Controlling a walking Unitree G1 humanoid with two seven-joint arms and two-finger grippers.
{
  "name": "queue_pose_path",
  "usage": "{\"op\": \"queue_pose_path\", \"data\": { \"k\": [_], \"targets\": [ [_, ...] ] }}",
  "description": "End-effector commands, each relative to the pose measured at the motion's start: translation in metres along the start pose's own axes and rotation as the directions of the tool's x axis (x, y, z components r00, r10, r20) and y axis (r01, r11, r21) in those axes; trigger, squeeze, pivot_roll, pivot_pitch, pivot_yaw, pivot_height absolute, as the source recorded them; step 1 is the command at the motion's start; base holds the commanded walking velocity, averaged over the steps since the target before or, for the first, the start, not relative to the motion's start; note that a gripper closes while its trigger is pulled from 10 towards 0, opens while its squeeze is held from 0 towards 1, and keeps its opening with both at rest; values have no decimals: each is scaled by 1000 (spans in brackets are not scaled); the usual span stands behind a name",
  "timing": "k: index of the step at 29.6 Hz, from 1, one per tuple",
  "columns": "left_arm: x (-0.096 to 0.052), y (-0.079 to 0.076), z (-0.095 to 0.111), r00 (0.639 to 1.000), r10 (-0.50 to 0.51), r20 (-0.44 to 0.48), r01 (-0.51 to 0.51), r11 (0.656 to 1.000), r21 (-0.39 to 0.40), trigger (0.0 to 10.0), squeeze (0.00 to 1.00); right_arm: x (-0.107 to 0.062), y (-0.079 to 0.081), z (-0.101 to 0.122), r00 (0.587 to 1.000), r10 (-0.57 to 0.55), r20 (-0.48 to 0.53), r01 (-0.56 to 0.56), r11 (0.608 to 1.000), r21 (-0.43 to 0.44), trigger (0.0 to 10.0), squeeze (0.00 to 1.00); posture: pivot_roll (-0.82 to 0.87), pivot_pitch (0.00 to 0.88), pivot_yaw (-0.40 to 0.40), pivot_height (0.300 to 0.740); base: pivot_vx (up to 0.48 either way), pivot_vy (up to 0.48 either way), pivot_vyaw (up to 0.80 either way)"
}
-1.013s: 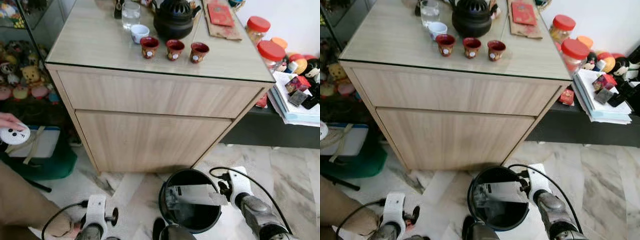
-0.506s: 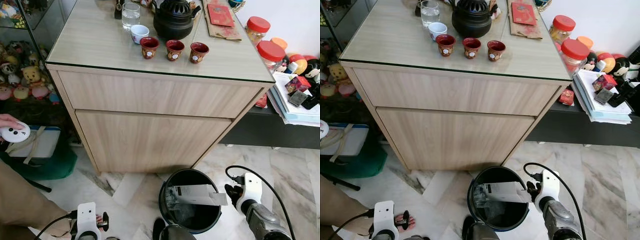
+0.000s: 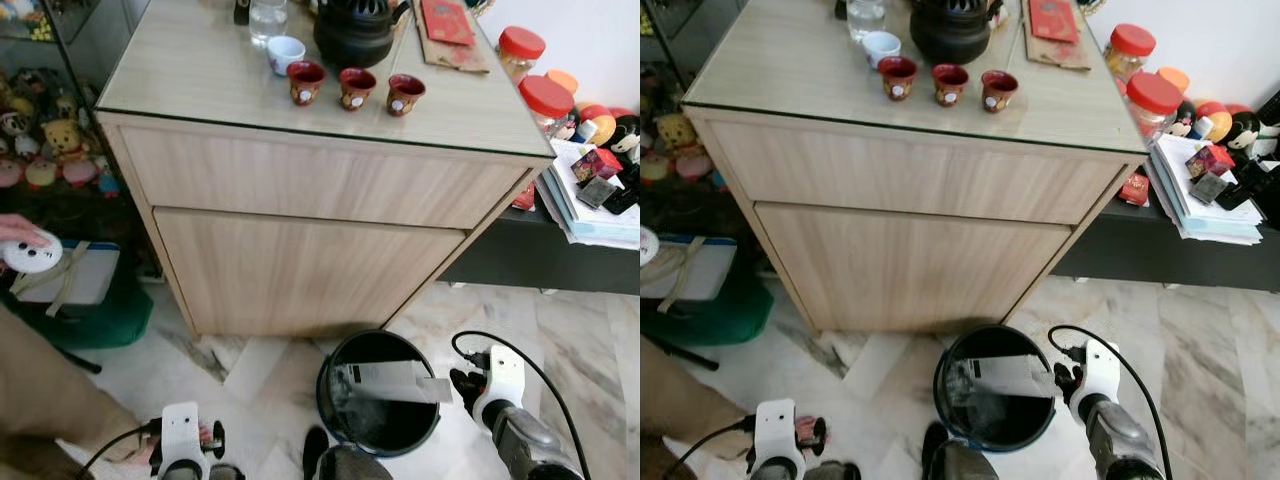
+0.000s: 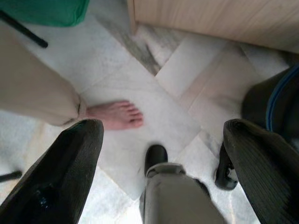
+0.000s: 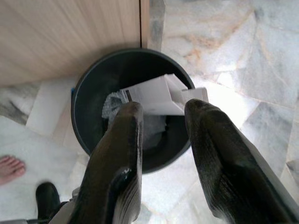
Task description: Picking trash to rubbish bin
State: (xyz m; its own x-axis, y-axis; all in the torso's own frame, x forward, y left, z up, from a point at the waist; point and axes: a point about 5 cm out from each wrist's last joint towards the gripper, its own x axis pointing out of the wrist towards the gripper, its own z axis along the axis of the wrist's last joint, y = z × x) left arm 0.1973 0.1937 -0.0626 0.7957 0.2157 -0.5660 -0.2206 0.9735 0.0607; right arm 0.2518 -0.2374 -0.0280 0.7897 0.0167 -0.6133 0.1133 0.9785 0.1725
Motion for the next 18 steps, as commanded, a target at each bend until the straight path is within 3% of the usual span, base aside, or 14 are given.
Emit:
{"op": "queue_pose_path", "data": {
  "k": [1,18],
  "targets": [
    [-6,-2,-14,999,-4,-50,3,1000,-6,10000,0,-5,-8,-10,999,-29,-21,30,999,30,10000,0,37,230,-197,740,-251,0,0],
    [-3,-9,-10,998,-38,-45,39,999,7,10000,0,-5,-11,-8,999,-37,-17,37,999,20,10000,0,27,190,-193,740,-263,0,0]
  ]
}}
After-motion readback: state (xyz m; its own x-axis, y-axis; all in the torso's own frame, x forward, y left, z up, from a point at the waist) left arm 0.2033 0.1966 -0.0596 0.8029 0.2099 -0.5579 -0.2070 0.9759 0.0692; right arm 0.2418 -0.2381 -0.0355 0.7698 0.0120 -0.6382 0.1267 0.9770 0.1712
